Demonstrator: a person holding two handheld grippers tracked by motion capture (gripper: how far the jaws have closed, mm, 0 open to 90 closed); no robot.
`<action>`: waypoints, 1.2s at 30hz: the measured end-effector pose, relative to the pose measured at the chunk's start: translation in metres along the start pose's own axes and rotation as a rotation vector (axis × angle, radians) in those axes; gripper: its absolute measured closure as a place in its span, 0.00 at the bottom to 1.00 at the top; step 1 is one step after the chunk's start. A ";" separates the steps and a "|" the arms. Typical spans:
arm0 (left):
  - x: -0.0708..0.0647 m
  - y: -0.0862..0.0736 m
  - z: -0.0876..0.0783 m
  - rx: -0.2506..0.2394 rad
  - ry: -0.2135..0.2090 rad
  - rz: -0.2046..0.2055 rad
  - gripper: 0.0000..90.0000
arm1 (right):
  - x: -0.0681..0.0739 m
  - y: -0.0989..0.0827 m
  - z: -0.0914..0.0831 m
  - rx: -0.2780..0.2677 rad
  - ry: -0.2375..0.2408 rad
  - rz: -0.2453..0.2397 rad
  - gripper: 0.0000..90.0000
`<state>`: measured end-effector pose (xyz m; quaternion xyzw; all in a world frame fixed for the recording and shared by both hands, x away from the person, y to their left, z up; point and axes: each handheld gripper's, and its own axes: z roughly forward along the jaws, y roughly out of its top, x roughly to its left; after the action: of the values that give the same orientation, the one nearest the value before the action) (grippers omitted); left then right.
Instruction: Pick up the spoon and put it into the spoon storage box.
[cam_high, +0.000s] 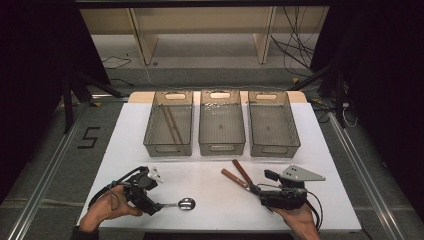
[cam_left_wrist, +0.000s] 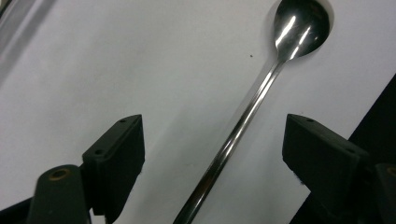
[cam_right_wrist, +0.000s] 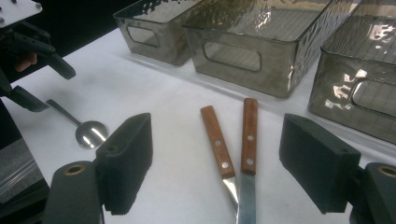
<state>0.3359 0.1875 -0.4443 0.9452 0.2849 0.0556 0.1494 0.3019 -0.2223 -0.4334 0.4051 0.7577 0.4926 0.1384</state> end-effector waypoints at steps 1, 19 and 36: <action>0.000 0.000 0.002 0.008 0.006 0.000 0.22 | 0.000 0.000 0.000 0.000 0.001 0.000 0.30; -0.012 0.005 0.019 0.101 -0.026 0.142 0.48 | 0.000 0.000 0.000 0.005 0.001 -0.004 0.30; -0.015 0.015 0.022 0.148 -0.070 0.220 0.73 | 0.000 0.000 0.001 0.010 0.005 -0.004 0.30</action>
<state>0.3350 0.1618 -0.4611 0.9806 0.1773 0.0175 0.0819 0.3026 -0.2215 -0.4345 0.4033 0.7612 0.4895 0.1355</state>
